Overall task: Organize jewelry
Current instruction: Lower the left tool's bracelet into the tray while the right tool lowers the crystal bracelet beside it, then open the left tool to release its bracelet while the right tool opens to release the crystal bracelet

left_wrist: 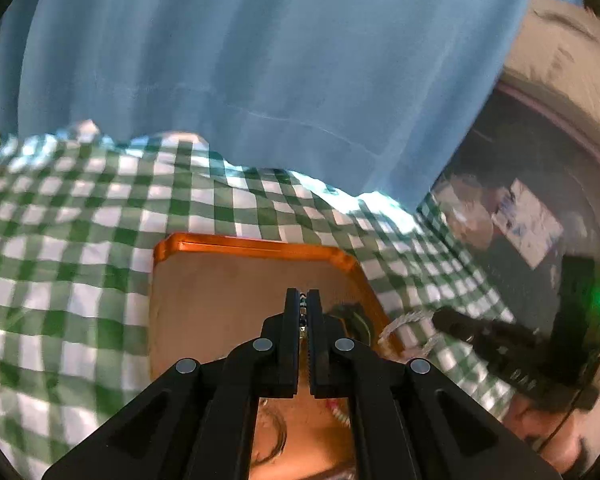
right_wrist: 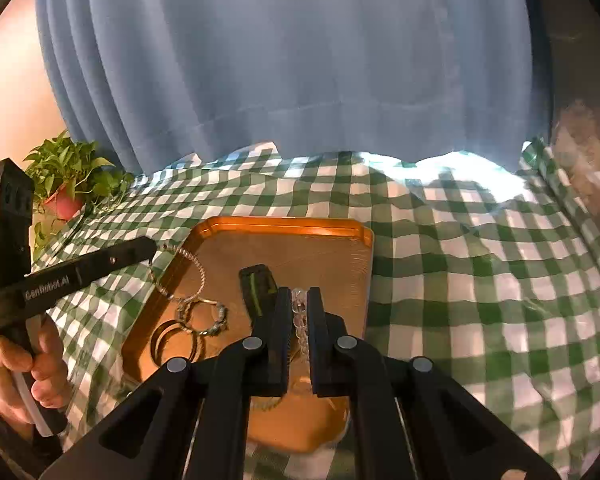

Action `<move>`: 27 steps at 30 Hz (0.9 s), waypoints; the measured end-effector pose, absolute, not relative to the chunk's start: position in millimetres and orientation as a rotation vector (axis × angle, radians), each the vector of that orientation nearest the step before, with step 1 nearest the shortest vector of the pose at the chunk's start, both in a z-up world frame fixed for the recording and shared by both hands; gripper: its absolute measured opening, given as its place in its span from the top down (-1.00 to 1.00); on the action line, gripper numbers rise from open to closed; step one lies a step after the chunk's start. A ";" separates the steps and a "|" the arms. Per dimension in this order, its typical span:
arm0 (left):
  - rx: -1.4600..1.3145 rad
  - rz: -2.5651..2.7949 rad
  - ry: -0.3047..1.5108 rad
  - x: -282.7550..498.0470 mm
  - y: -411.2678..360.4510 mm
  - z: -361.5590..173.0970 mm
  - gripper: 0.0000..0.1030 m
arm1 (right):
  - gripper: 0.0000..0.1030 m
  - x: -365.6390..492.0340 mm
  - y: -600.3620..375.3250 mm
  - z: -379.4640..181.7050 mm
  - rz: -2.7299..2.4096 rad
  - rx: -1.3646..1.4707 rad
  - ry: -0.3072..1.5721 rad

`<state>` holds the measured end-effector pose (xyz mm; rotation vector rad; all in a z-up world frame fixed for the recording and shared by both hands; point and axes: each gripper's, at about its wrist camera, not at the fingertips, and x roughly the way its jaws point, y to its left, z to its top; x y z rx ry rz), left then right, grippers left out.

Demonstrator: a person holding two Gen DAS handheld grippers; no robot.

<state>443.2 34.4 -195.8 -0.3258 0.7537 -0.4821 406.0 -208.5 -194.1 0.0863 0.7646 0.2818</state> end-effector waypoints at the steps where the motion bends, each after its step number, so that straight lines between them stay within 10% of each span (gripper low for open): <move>1: -0.340 -0.495 0.757 448.9 34.6 -198.1 0.95 | 0.87 412.1 -207.8 -197.4 0.281 0.082 0.766; 19: -0.104 -0.157 0.909 492.0 43.0 -254.4 0.94 | 0.87 459.3 -206.4 -261.2 0.229 0.051 0.844; 27: -0.113 -0.119 0.945 493.8 47.3 -260.8 0.45 | 0.59 454.9 -209.5 -266.6 0.196 0.062 0.874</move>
